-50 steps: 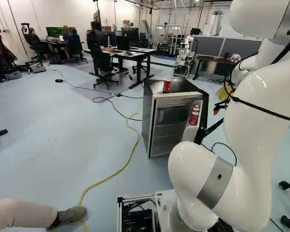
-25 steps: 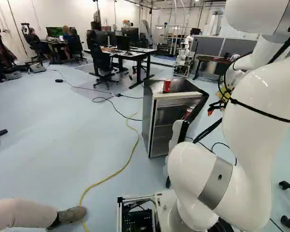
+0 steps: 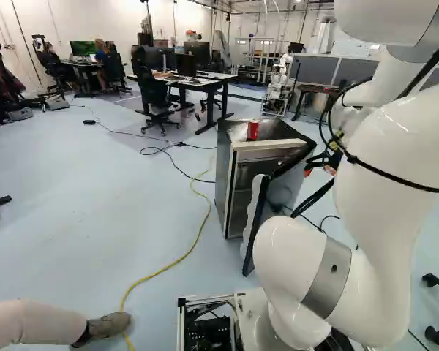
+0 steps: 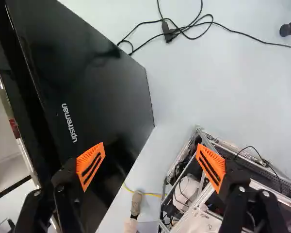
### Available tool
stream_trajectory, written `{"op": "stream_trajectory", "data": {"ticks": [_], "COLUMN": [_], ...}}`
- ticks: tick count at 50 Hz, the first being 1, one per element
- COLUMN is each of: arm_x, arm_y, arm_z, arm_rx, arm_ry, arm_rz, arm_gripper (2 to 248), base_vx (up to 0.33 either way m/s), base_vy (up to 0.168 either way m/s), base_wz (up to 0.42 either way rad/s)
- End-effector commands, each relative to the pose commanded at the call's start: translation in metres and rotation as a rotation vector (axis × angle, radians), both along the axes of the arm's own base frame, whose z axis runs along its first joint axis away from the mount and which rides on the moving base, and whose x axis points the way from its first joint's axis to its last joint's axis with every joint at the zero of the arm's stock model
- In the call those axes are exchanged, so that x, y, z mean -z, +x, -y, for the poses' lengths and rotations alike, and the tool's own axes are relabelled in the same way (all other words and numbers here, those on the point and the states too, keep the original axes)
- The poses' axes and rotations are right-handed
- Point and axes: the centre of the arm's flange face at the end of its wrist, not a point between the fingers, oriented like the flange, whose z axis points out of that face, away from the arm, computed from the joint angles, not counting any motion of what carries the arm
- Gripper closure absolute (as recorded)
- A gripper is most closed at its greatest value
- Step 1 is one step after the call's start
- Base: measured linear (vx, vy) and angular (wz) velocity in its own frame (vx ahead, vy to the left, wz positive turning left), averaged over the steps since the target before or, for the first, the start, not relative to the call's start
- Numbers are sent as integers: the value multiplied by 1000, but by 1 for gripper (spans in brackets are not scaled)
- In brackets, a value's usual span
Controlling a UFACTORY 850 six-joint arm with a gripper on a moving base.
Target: Grab a drink from the fridge
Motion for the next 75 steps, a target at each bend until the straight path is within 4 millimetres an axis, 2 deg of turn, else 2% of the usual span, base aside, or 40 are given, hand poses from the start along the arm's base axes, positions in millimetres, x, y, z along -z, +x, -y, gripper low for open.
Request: {"op": "stream_trajectory", "data": {"ticks": [33,59,75], "arm_x": [2,4,4], "arm_y": [-14,-21,-18], "arm_z": [-60,-105,-131], "arm_rx": [-222,-498,-704], "arm_ry": [-58,-161,-248], "arm_rz": [-67,-137,-175], "arm_gripper": [3,3,3], "base_vx": [0,0,0], "base_vy": [0,0,0], "base_wz": [0,0,0]}}
